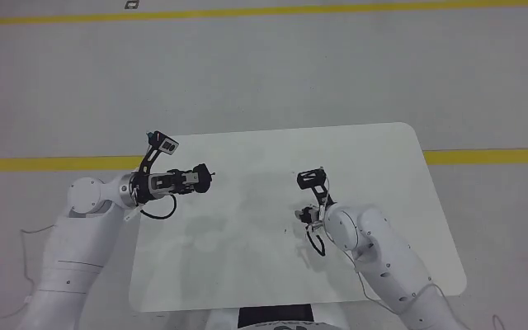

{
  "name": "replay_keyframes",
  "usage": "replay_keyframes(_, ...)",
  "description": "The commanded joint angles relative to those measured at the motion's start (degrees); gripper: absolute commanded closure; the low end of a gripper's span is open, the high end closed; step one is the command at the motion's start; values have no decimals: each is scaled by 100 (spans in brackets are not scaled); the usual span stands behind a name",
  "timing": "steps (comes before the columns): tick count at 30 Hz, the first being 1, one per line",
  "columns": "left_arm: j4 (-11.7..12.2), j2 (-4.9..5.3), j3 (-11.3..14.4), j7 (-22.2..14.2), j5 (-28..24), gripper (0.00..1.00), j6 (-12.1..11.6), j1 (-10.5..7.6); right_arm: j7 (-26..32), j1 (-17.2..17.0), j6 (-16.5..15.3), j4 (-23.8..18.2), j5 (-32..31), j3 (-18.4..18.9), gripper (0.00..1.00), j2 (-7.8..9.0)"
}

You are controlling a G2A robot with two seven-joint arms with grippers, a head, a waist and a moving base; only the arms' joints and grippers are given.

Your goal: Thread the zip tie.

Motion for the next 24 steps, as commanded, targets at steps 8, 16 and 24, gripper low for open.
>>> replay_keyframes(8, 0, 0, 0, 0, 0, 100, 0, 0, -235, 48, 107, 437, -26, -134, 95, -58)
replay_keyframes(16, 0, 0, 0, 0, 0, 100, 0, 0, -391, 148, 107, 846, -120, -241, 100, -142)
replay_keyframes(24, 0, 0, 0, 0, 0, 100, 0, 0, -458, 196, 107, 1161, -446, -267, 92, -269)
